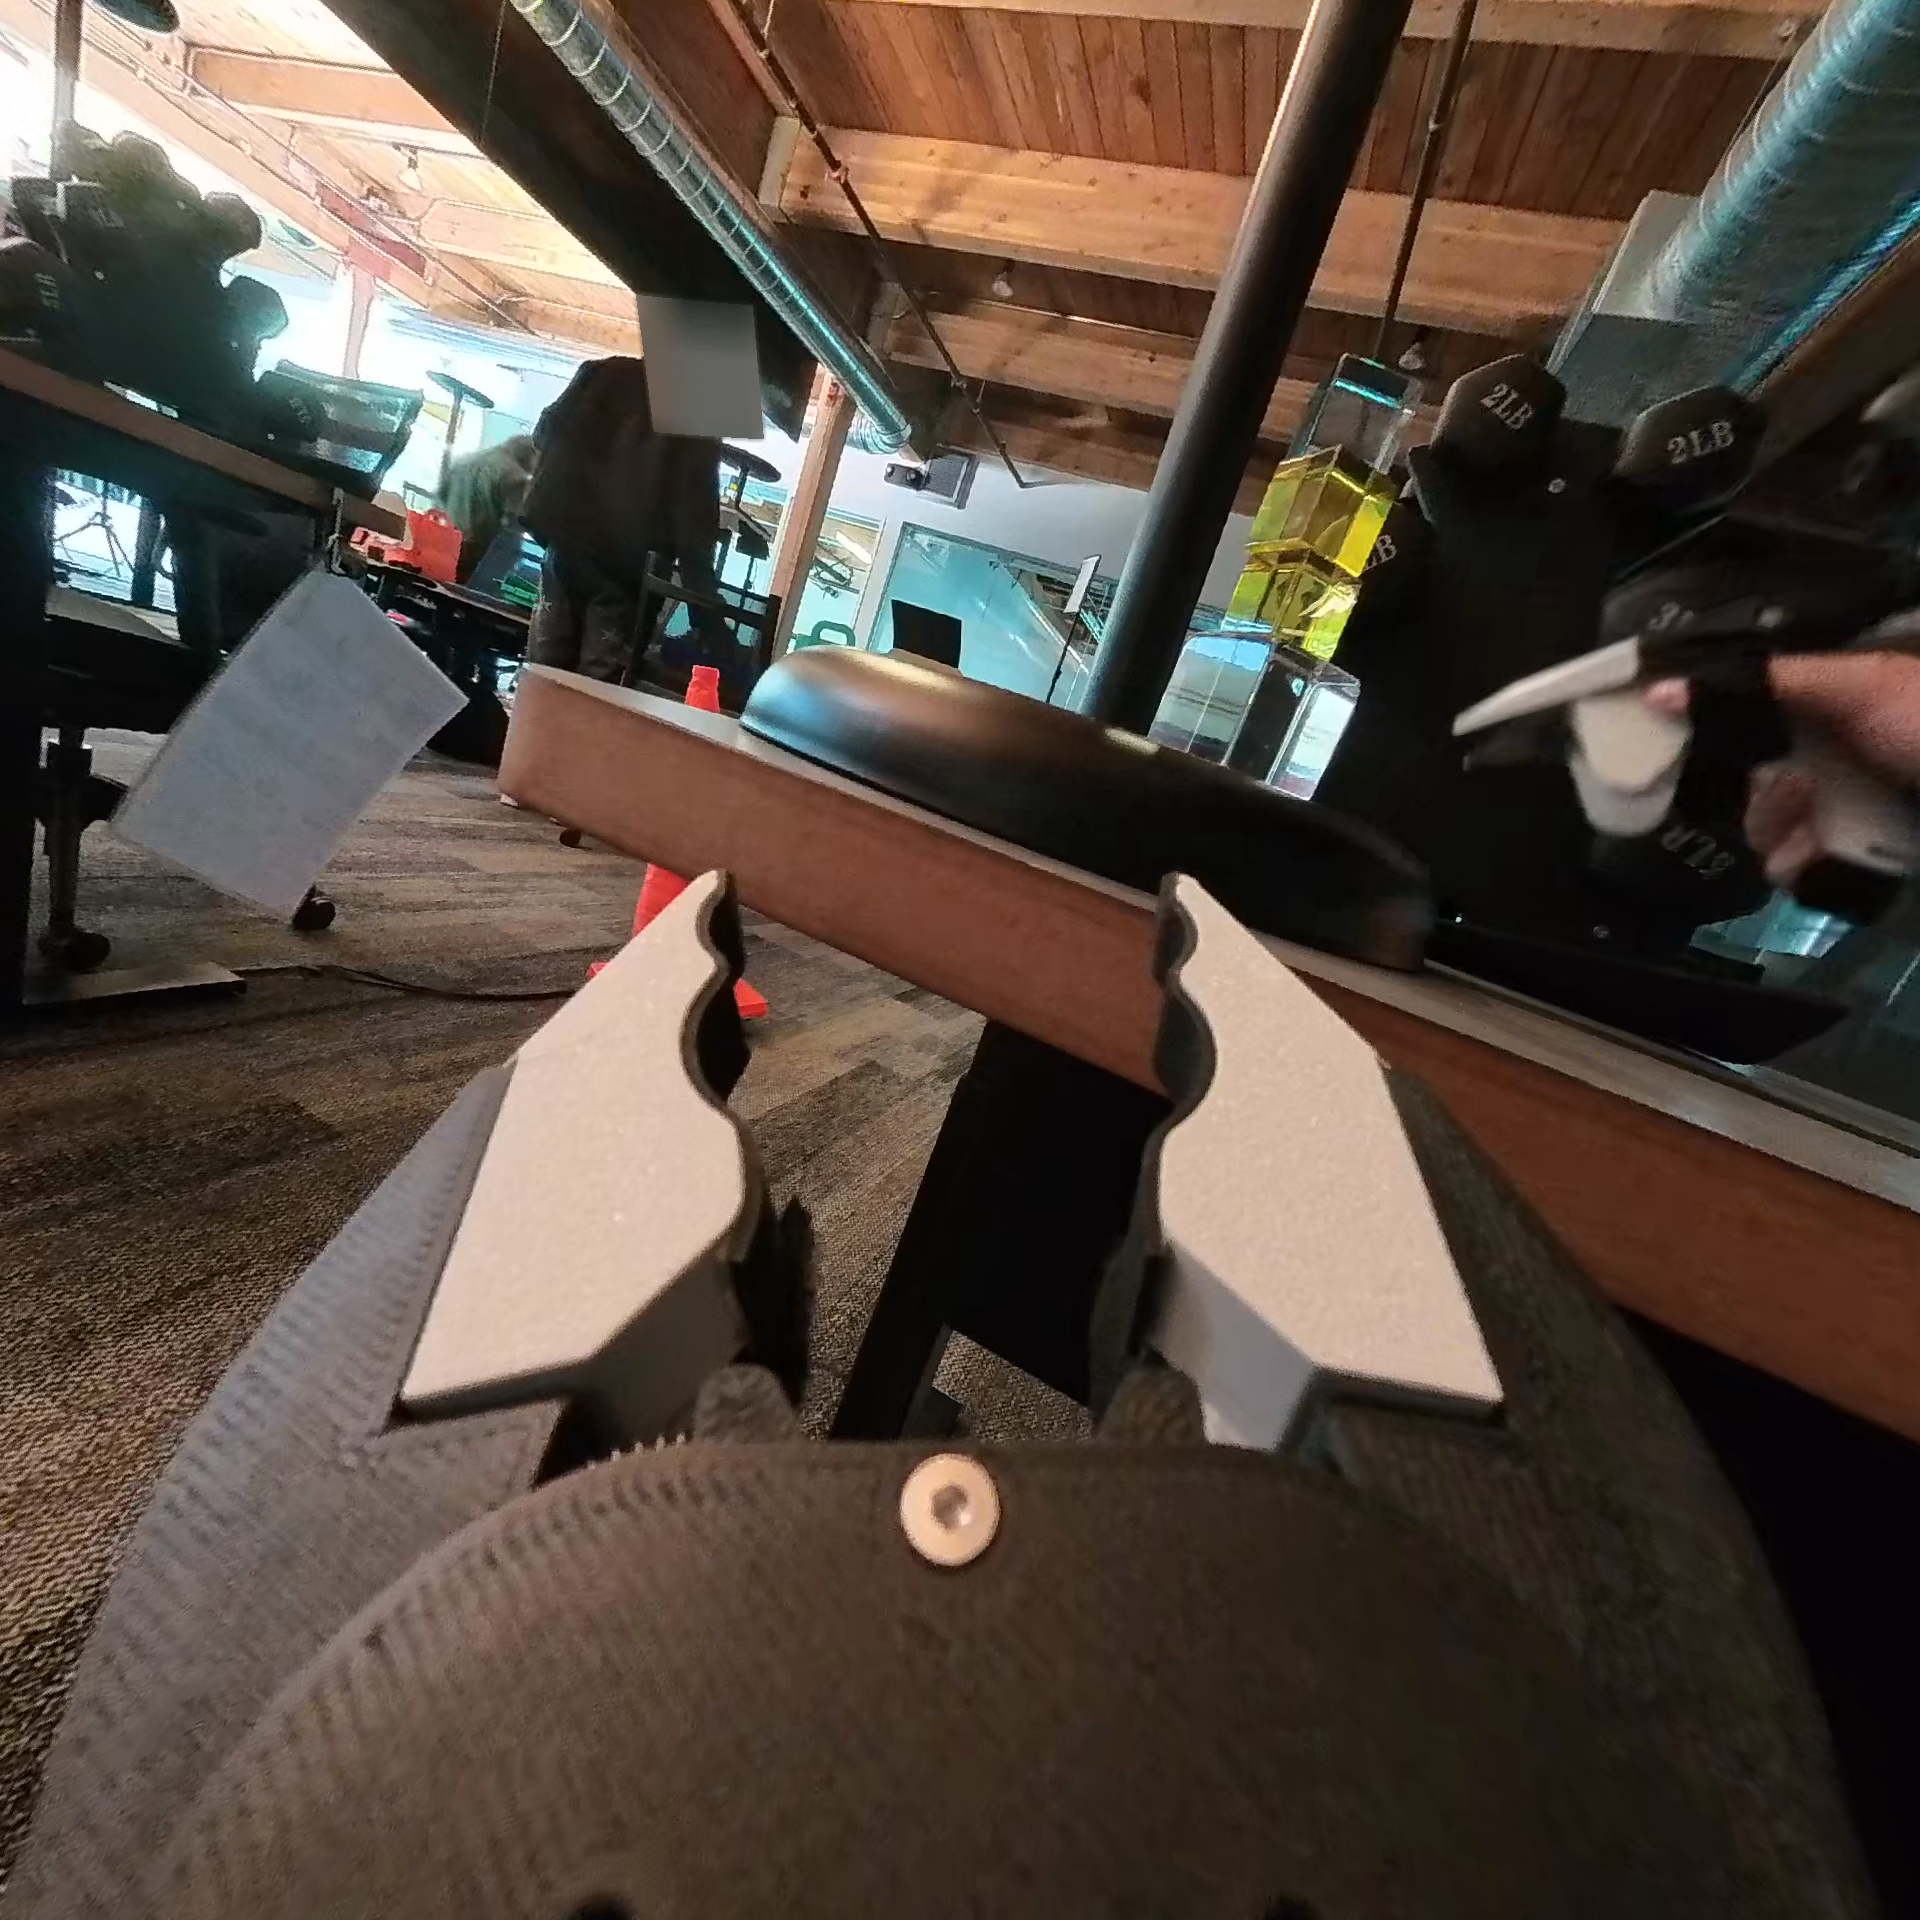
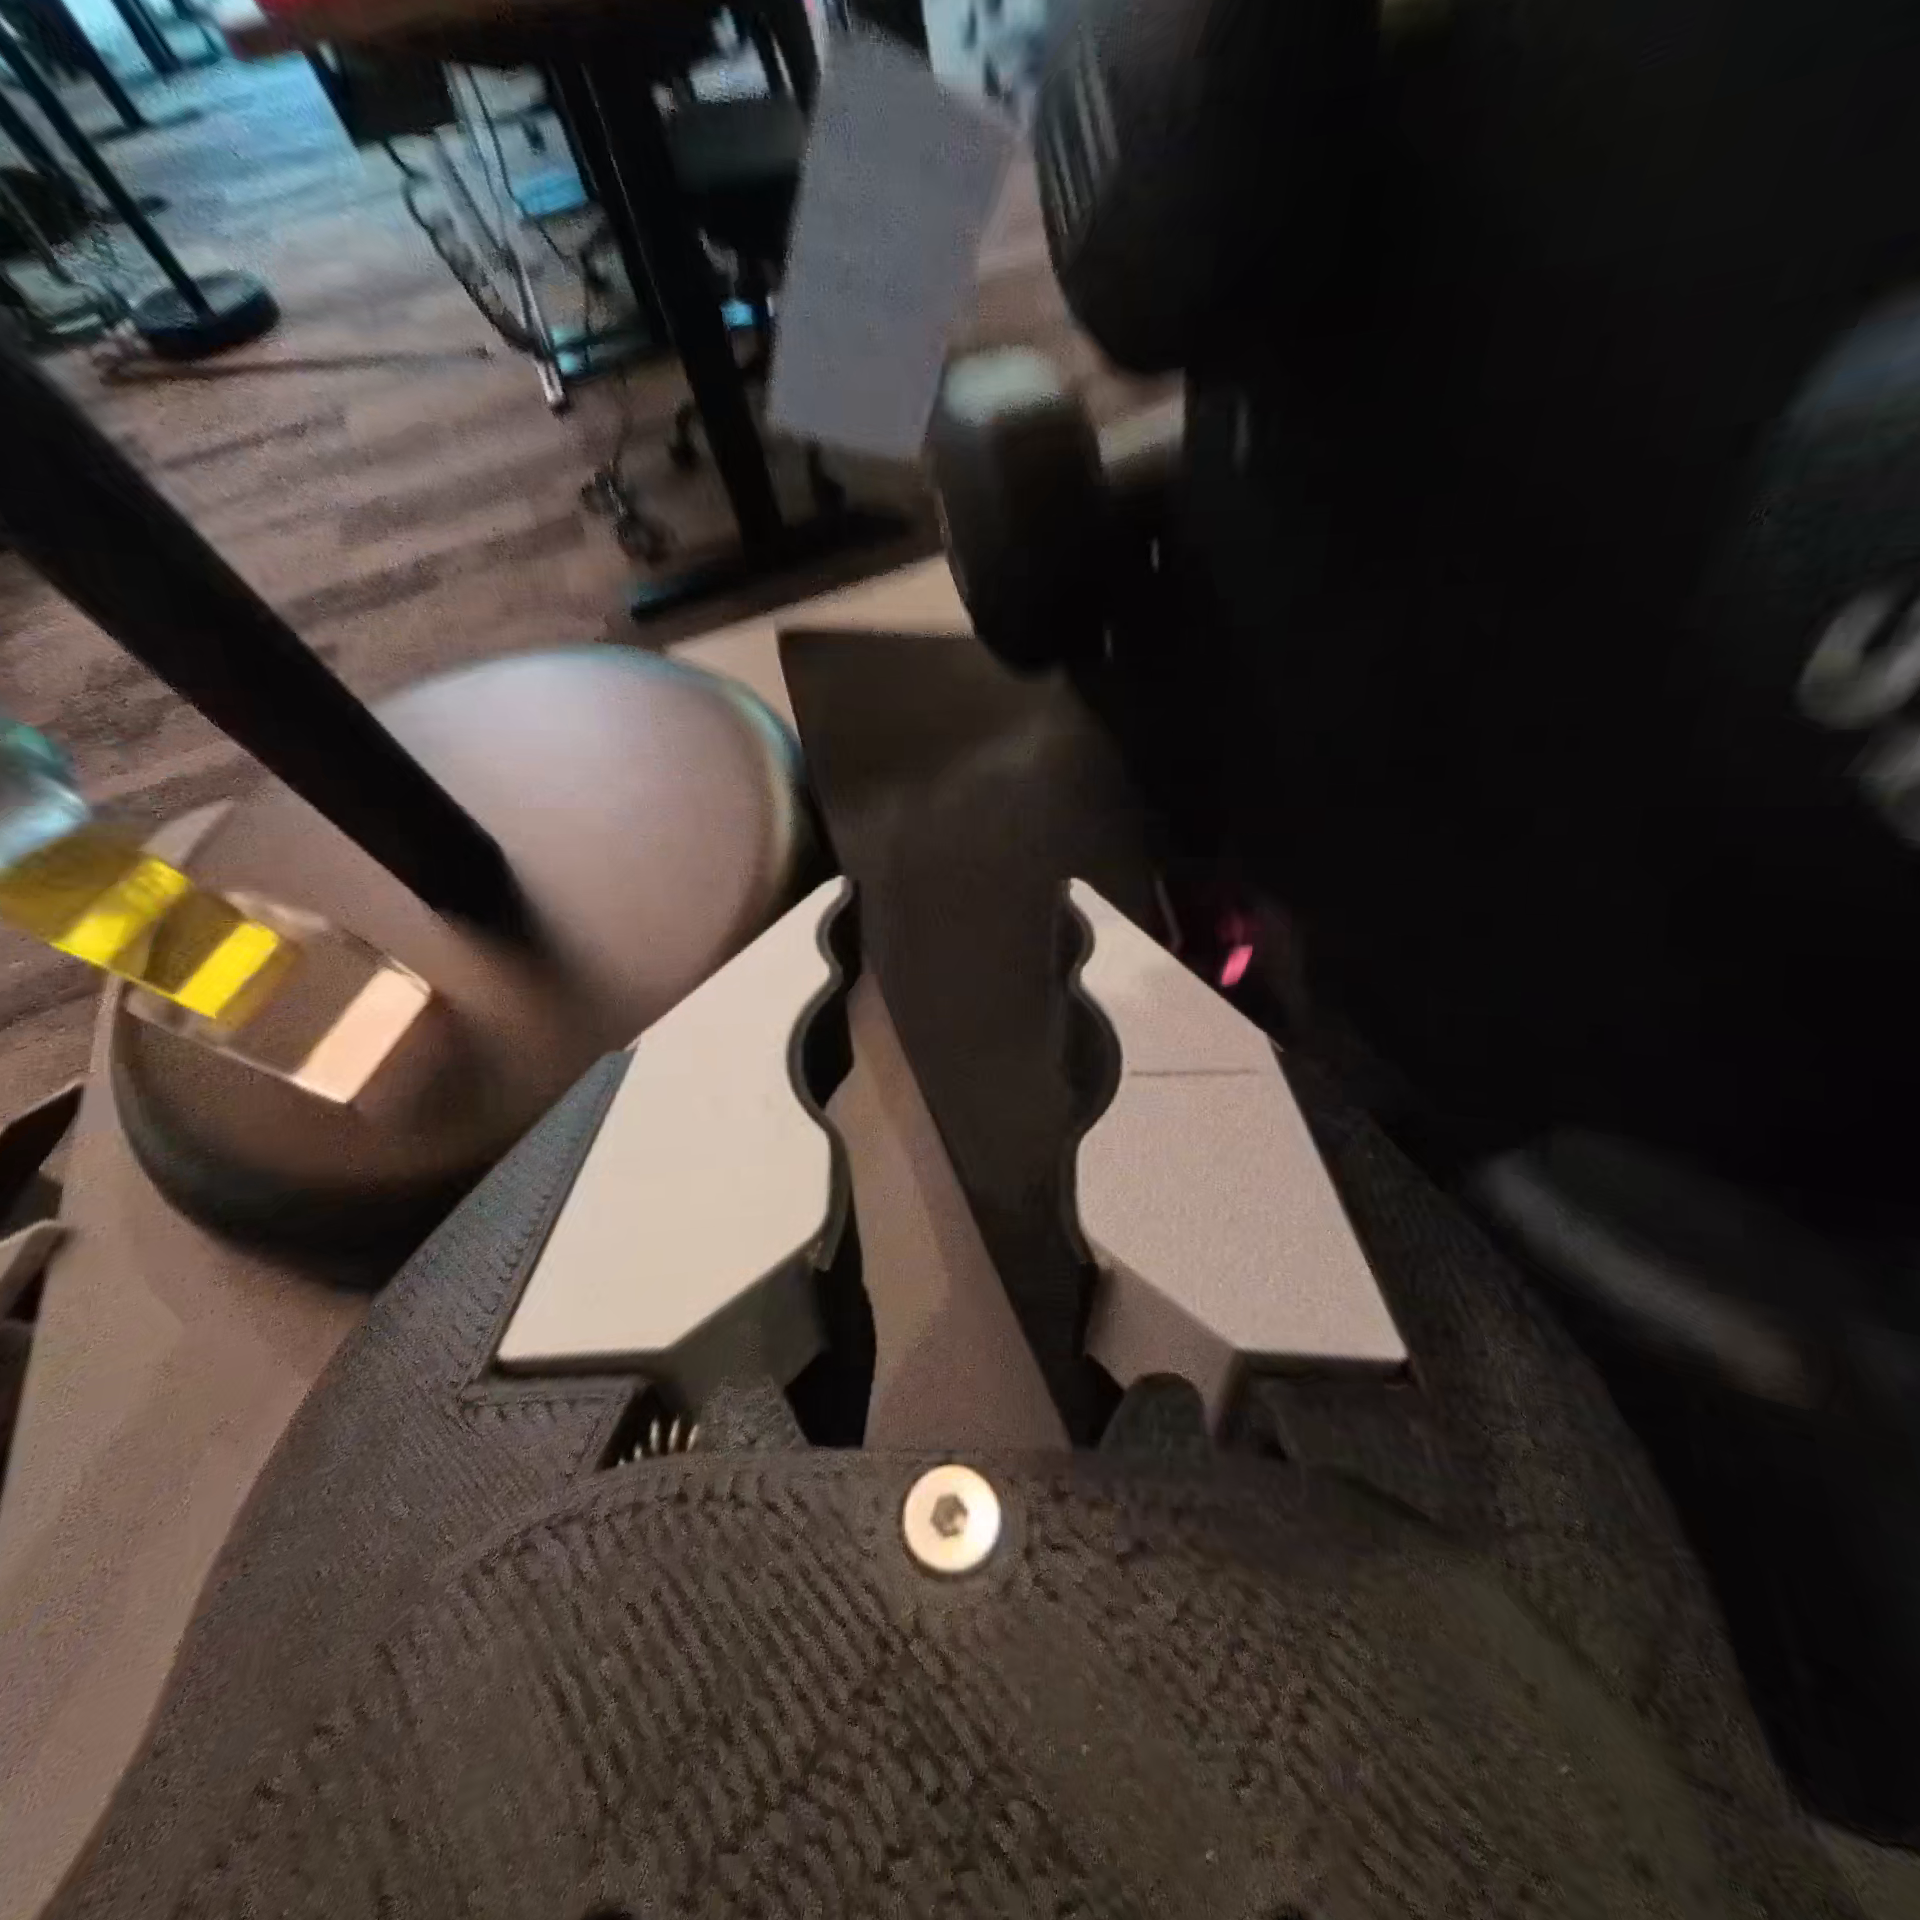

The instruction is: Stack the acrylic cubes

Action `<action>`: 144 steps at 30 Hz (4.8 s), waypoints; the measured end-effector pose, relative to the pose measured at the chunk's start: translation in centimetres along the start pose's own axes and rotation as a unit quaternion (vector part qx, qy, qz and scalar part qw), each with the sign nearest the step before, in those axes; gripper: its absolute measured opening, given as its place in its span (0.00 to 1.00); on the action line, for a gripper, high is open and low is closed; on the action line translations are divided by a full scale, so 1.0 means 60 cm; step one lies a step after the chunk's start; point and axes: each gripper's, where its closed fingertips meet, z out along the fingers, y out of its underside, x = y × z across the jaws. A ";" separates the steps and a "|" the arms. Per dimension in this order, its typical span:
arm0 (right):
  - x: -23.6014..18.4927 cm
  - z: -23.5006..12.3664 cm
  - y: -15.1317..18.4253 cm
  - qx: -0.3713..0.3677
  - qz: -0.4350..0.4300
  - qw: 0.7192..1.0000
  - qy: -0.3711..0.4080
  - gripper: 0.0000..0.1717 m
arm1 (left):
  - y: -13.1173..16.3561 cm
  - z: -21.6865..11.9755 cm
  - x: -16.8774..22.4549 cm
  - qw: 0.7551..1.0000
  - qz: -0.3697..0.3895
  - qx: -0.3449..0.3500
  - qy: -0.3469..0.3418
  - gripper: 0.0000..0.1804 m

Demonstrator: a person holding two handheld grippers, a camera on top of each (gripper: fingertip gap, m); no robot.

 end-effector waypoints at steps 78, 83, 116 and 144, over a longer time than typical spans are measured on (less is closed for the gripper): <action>-0.232 -0.137 0.022 0.269 -0.167 0.942 -0.108 0.35 | -0.075 -0.128 -0.054 0.997 -0.021 0.042 -0.068 0.44; -0.239 -0.203 0.078 0.354 -0.274 0.893 0.032 0.35 | -0.061 -0.206 -0.061 0.997 0.041 -0.005 -0.071 0.45; -0.280 -0.220 0.098 0.331 -0.337 0.870 0.142 0.41 | -0.137 -0.433 -0.126 0.970 0.130 -0.114 -0.172 0.61; -0.804 0.071 0.414 0.203 -0.229 0.906 -0.293 0.43 | -0.223 -0.313 -0.289 0.988 0.053 0.046 -0.135 0.70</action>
